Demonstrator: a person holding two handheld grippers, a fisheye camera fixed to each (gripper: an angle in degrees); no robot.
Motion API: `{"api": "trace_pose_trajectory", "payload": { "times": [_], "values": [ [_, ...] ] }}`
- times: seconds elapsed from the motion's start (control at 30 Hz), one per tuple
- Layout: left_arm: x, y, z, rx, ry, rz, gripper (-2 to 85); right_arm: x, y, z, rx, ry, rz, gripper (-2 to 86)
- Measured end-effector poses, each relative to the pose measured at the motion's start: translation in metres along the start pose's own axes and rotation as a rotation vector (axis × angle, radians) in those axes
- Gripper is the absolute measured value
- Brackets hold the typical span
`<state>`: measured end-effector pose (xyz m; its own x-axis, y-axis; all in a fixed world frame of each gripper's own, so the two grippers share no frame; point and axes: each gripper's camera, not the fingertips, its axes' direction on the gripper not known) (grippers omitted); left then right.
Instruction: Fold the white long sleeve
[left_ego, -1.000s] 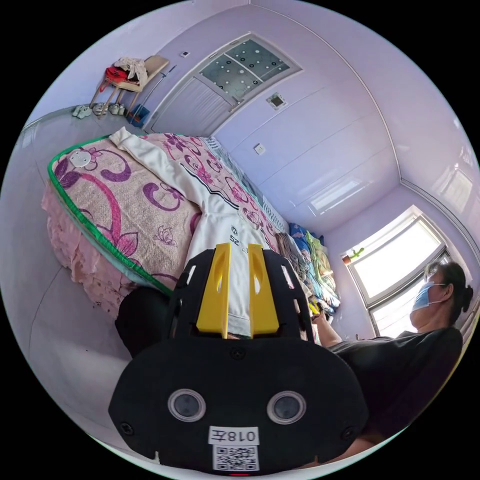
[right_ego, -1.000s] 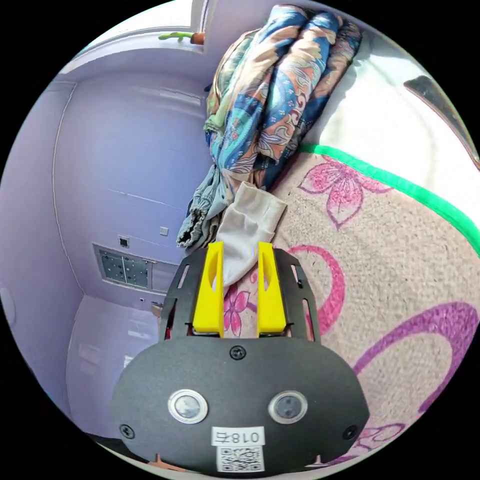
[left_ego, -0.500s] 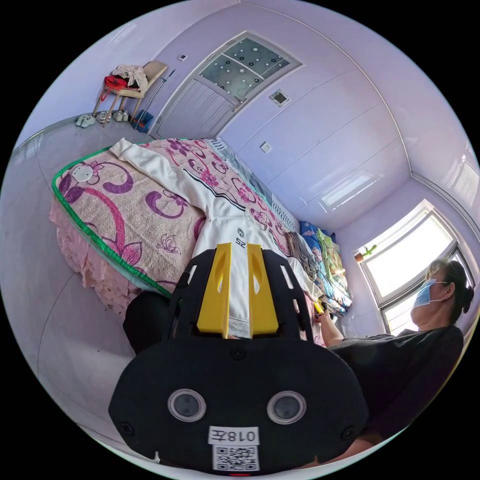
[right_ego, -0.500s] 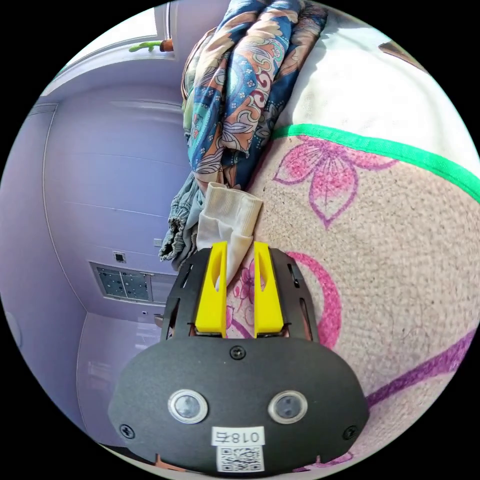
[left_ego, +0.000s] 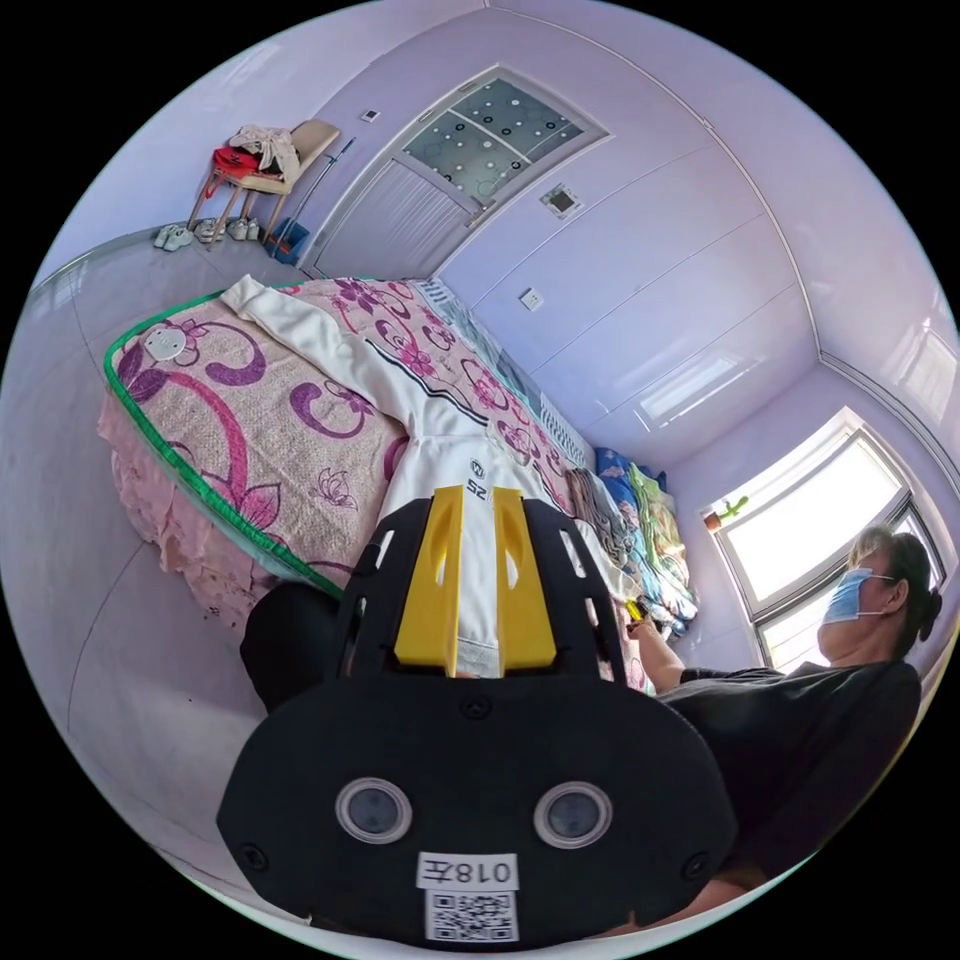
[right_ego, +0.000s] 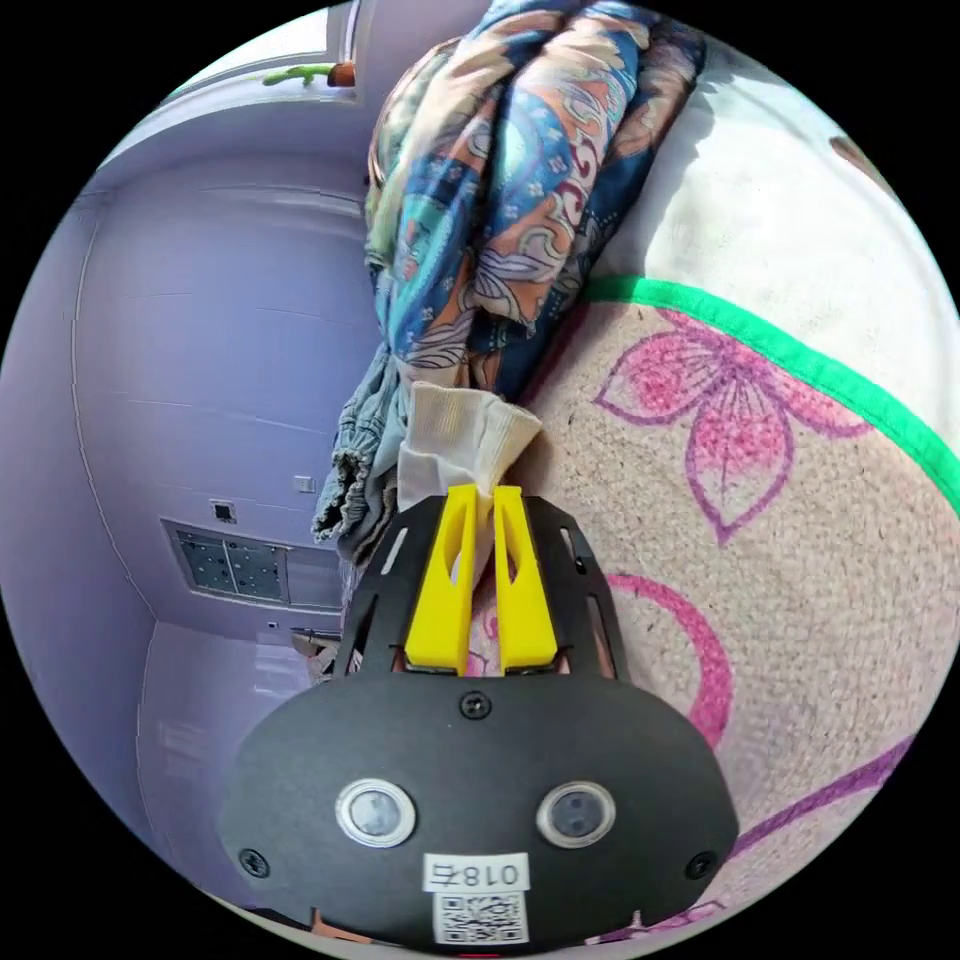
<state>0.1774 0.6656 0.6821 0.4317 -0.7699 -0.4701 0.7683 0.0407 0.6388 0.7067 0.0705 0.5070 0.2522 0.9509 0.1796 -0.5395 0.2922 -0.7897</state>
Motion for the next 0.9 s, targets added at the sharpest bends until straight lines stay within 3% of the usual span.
{"api": "trace_pose_trajectory", "payload": {
  "times": [0.13, 0.33, 0.5, 0.7, 0.9],
  "values": [
    [-0.011, 0.003, -0.003, 0.015, 0.006, 0.0, 5.0, -0.039, 0.037, -0.027, 0.125, -0.156, -0.181, 2.1],
    [-0.043, 0.013, 0.001, 0.034, 0.054, -0.027, 5.0, -0.027, 0.074, -0.034, 0.152, -0.137, -0.036, 1.9],
    [-0.092, 0.03, -0.002, 0.072, 0.105, -0.096, 5.0, -0.088, 0.107, -0.039, 0.173, -0.189, -0.181, 1.8],
    [-0.15, 0.053, -0.009, 0.103, 0.144, -0.146, 5.0, -0.269, 0.18, -0.011, 0.065, -0.251, -0.611, 1.8],
    [-0.208, 0.083, -0.016, 0.132, 0.146, -0.222, 4.9, -0.434, 0.366, 0.116, -0.17, -0.095, -1.093, 2.1]
  ]
}}
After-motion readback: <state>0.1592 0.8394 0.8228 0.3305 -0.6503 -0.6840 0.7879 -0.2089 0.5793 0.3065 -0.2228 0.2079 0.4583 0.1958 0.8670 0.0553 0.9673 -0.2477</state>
